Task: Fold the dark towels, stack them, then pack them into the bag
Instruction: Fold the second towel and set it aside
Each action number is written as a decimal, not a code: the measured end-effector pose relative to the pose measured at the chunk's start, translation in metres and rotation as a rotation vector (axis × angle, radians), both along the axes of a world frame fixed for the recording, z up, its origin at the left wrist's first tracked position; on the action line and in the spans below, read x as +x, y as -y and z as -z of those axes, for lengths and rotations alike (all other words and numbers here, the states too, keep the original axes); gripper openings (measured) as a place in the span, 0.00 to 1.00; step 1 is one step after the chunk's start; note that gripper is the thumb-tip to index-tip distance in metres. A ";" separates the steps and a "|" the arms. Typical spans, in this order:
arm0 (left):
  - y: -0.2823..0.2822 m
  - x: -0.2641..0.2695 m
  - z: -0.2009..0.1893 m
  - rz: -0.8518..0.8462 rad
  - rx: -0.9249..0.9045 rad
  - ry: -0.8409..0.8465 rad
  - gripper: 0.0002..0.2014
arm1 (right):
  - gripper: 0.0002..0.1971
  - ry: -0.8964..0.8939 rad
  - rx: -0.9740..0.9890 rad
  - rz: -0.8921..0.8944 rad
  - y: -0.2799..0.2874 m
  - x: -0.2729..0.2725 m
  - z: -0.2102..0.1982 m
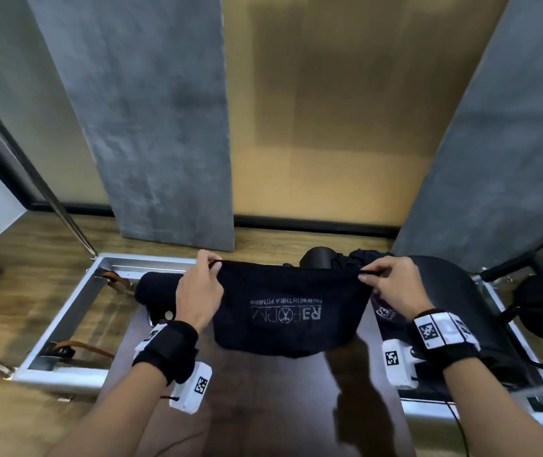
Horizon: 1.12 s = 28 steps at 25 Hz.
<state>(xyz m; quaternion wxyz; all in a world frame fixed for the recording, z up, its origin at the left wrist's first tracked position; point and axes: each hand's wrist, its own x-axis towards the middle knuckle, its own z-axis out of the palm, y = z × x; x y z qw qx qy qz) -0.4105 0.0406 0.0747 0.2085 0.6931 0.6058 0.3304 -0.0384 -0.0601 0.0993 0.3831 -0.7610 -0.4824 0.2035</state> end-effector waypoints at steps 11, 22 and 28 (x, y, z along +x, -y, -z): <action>0.059 -0.057 -0.098 0.138 0.075 0.731 0.06 | 0.02 -0.475 0.364 -0.084 0.090 -0.046 -0.127; 0.090 -0.064 -0.120 0.221 0.119 0.873 0.05 | 0.04 -0.486 0.492 -0.032 0.118 -0.078 -0.142; 0.096 -0.076 -0.122 0.141 0.061 0.794 0.05 | 0.10 -0.303 0.351 0.124 0.123 -0.072 -0.137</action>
